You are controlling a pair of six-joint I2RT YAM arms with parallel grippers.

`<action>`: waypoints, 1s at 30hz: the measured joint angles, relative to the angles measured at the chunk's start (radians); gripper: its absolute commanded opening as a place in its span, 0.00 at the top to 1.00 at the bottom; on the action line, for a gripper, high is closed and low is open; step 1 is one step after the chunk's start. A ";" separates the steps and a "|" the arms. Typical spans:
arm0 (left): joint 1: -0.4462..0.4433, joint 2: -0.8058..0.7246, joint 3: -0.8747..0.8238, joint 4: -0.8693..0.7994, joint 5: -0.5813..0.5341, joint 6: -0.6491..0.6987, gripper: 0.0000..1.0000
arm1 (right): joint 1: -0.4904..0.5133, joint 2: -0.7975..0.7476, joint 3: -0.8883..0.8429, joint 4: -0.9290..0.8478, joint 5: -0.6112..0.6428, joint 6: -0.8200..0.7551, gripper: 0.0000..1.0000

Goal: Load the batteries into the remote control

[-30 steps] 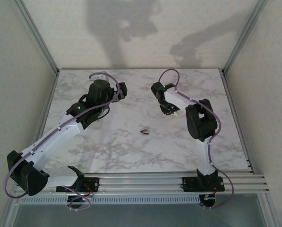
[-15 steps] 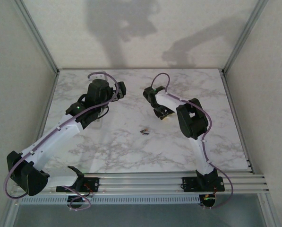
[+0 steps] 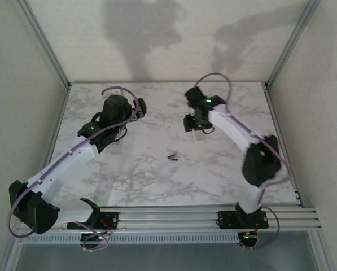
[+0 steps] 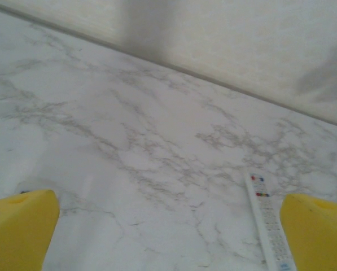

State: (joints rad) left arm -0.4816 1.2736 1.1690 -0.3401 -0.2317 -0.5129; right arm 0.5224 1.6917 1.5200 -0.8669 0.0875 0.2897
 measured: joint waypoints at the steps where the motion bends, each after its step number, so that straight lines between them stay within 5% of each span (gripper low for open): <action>1: 0.019 0.012 -0.002 -0.006 0.010 0.001 0.02 | -0.033 -0.110 -0.077 0.057 -0.035 0.023 0.24; 4: 0.075 0.084 -0.002 -0.027 0.066 0.017 0.04 | -0.142 -0.410 -0.293 0.202 -0.134 0.081 0.12; 9: 0.146 0.316 0.011 -0.093 0.146 0.080 0.05 | -0.217 -0.641 -0.462 0.313 -0.288 0.135 0.09; 16: 0.218 0.550 0.032 -0.174 0.158 0.148 0.05 | -0.224 -0.662 -0.532 0.345 -0.405 0.172 0.09; 30: 0.285 0.544 -0.030 -0.166 0.123 0.201 0.06 | -0.224 -0.654 -0.565 0.392 -0.459 0.228 0.08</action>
State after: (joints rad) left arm -0.1967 1.8175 1.1393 -0.5056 -0.1089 -0.3115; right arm 0.2985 1.0374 0.9554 -0.4747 -0.3710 0.5179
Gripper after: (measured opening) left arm 0.965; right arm 0.917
